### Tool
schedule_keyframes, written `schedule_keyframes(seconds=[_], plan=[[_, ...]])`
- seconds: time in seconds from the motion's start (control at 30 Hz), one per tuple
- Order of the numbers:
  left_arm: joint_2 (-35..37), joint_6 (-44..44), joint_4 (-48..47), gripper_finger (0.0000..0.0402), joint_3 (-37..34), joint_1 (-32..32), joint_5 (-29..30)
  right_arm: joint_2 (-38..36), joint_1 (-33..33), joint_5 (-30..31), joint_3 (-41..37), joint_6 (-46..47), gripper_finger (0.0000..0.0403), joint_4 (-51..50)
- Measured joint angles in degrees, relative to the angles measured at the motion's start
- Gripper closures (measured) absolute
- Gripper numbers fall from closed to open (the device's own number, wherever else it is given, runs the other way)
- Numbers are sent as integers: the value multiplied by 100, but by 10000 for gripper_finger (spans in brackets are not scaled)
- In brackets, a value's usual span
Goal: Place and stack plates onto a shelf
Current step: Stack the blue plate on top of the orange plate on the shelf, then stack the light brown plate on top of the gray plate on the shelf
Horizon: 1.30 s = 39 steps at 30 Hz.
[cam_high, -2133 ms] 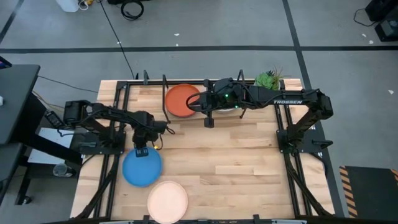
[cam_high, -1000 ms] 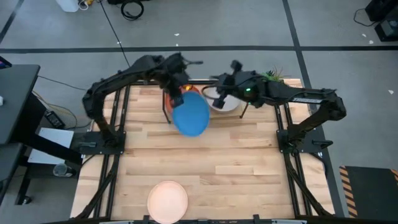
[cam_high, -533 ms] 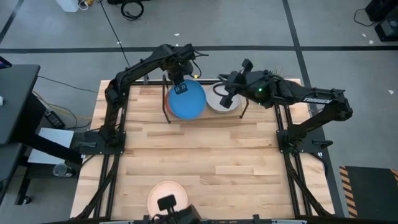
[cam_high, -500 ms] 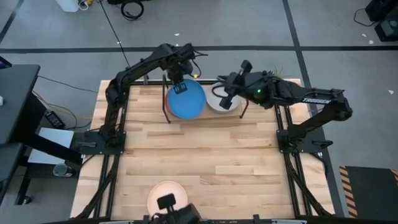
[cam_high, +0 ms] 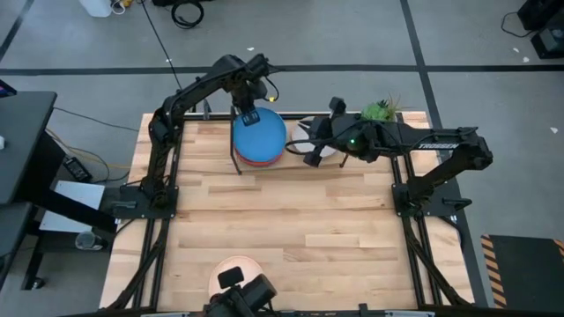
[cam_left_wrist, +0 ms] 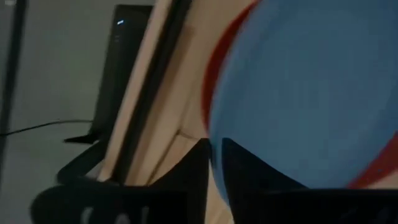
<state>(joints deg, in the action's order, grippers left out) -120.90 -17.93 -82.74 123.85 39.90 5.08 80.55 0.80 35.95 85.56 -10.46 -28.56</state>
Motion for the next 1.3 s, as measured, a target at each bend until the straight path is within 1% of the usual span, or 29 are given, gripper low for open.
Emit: schedule_keyframes(seconds=[0.1,0.23,0.33,0.37,0.43,0.5,0.6,0.67,0.77,0.87,1.03,1.1,1.17,1.23,1.3], plan=[[0,-29,4,327,0,-38,-206,-18,-1,35,0,-16,366,-19],[9,-28,2,294,0,-69,-83,-37,0,37,2,-18,366,-1],[81,81,4,278,0,-86,-106,-37,-2,37,2,-20,366,-8],[130,92,-6,275,0,-90,-221,-37,0,37,2,-20,366,0],[227,88,-32,273,-2,-149,-646,-37,-10,37,2,-63,366,-21],[359,85,-95,272,-2,-283,-1334,-37,-26,48,2,-240,366,-28],[603,68,-213,272,-2,-650,-2258,-37,-28,285,2,-499,366,-32],[734,-80,-346,272,-2,-959,-2586,-46,-26,506,2,-710,366,-32],[909,-304,-416,272,-4,-1528,-2723,-129,-26,828,2,-991,366,-47],[1039,-367,-439,272,-4,-2095,-2741,-304,-11,1136,2,-1015,366,-114],[1156,-179,-467,272,-89,-2895,-2743,-660,-2,1372,6,-635,366,-501],[1312,-165,-442,272,-319,-3178,-2740,-797,0,1370,7,-264,366,-880],[1537,-107,-229,272,-749,-3418,-2769,-910,0,1366,9,211,366,-1310],[1840,39,185,272,-1374,-3590,-2927,-969,0,1360,9,683,366,-1759],[2167,374,712,272,-2065,-3670,-3075,-1005,-2,1352,9,1119,366,-2165]])
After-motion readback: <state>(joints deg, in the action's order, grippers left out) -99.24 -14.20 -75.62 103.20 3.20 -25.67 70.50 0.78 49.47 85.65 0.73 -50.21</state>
